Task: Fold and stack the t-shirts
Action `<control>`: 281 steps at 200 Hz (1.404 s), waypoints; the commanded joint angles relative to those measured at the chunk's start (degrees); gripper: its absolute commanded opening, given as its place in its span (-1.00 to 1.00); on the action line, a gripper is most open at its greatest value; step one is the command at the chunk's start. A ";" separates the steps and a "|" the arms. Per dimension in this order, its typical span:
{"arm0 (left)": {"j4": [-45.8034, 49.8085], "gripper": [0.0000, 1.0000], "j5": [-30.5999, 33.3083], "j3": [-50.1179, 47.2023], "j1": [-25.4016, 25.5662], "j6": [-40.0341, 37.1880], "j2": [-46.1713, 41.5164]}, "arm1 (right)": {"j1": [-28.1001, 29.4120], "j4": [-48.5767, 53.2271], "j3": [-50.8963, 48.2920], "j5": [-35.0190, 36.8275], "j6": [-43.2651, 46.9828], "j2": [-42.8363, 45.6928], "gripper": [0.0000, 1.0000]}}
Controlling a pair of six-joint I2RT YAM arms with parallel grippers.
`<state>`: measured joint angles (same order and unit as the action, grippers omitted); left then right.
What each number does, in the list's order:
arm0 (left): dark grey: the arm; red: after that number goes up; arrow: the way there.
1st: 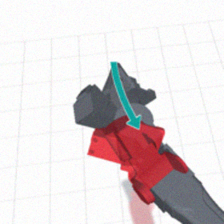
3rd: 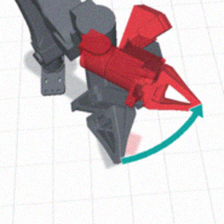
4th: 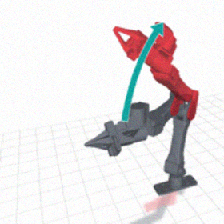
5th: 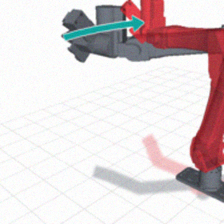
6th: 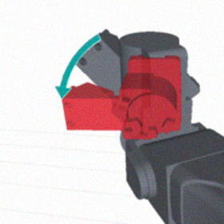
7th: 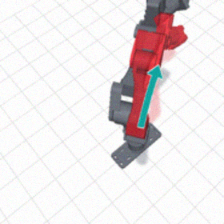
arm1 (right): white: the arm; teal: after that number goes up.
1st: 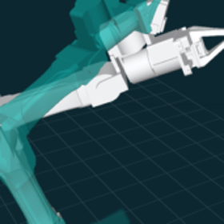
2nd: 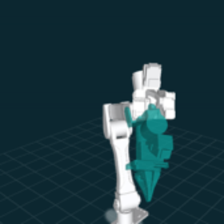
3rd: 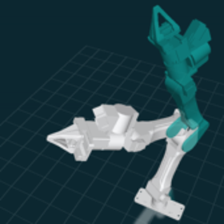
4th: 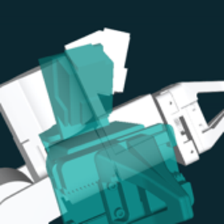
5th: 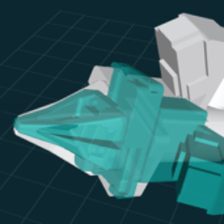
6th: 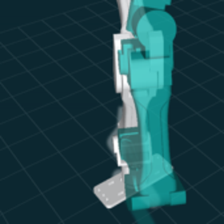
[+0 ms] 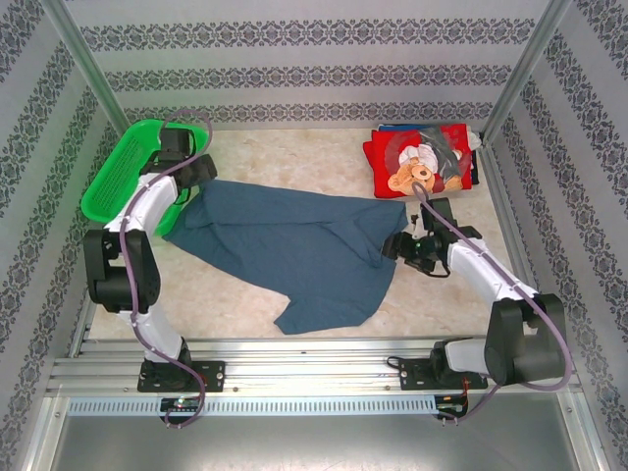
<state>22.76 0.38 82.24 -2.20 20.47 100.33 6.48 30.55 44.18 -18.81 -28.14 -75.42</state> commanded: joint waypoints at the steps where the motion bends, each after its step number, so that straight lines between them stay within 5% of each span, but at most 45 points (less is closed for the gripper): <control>1: 1.24 0.52 -1.43 2.74 1.02 2.50 -4.74 | 0.52 -3.56 -2.44 -3.14 -4.47 -2.34 0.36; 56: 4.43 0.62 -2.11 -0.04 4.02 1.48 -11.48 | 5.32 -6.09 -3.18 0.50 -9.49 -9.83 0.25; 114: 8.19 0.62 1.39 -8.34 4.44 3.85 -20.51 | 5.58 4.10 2.84 7.73 -8.37 -13.70 -0.81; 132: 9.07 0.62 2.21 -10.48 4.48 4.93 -22.76 | 4.33 7.75 4.68 9.49 -6.78 -12.17 -1.00; 203: 15.93 0.59 1.67 -17.77 5.89 11.60 -27.11 | -7.44 20.28 9.53 18.30 4.75 -6.62 -1.00; 281: 17.19 0.46 0.00 -26.48 11.07 20.25 -19.95 | -15.53 20.44 17.48 27.33 13.69 -14.79 -1.00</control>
<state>37.91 0.45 57.58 8.19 37.12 77.54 -7.77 50.02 58.19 3.25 -17.93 -87.94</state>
